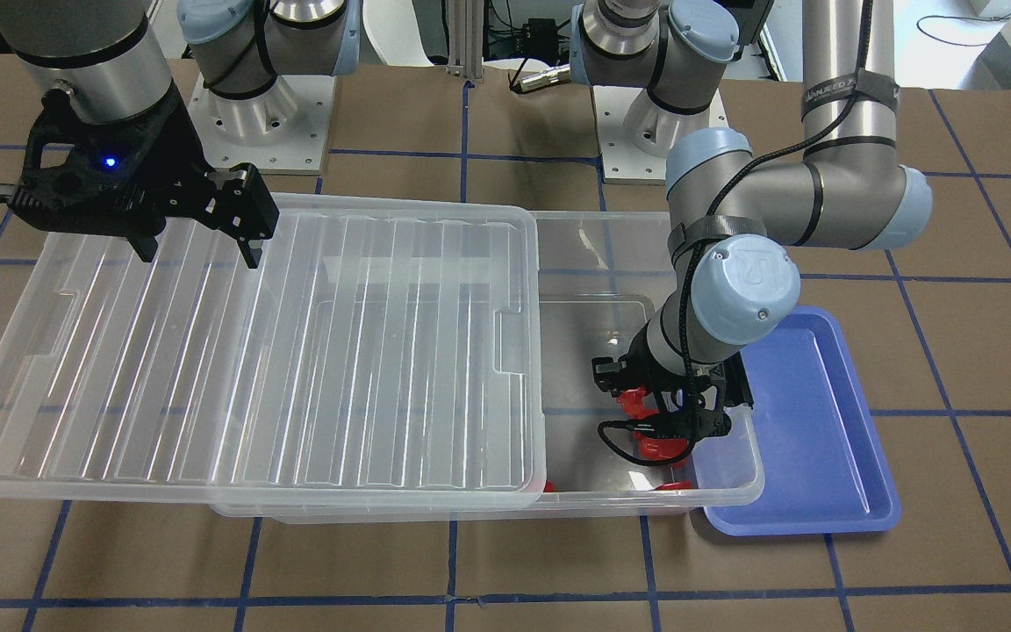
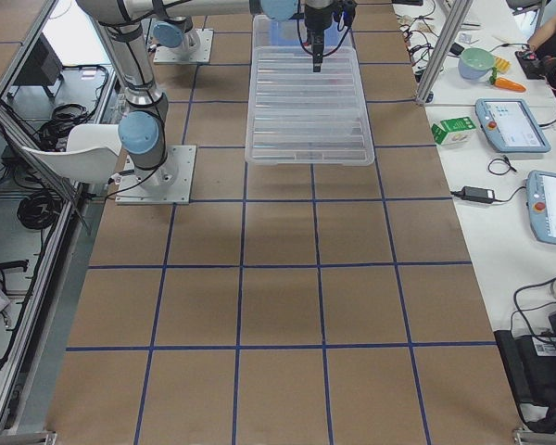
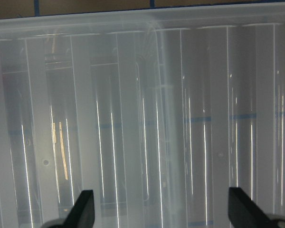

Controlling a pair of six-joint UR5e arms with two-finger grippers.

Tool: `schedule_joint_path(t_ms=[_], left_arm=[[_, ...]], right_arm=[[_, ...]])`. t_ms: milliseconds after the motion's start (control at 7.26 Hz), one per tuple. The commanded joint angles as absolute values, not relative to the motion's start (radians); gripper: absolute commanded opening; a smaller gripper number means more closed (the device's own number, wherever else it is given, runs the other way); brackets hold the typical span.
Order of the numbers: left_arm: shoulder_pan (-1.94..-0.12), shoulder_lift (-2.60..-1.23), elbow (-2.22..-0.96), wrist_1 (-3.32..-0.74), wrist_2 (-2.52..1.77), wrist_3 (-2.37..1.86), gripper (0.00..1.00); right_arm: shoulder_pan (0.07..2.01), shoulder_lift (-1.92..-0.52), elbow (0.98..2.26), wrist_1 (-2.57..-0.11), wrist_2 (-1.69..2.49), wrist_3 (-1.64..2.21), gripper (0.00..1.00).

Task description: Place red block in blue tray from box

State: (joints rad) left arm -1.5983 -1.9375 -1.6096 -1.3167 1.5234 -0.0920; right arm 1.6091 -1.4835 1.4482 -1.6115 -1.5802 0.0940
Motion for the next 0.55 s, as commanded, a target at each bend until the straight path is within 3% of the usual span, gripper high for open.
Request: schedule_joint_path(t_ms=[0,275,413], left_arm=[[-1.592,-1.875,-1.449,-1.529,1.525,-0.087,0.00],[-1.475,-1.849,-1.366,-1.635,1.531,-0.013,0.00],[-1.388,-1.844,-1.388,-1.661,1.534,0.137,0.00]], right_arm=[[1.609,-1.483,1.448,-1.612,-1.582,0.095,1.00],[1.609,-1.483,1.448,-1.614,-1.578,0.097,1.00],[1.609,-1.483,1.448,-1.614,-1.578,0.097,1.00]])
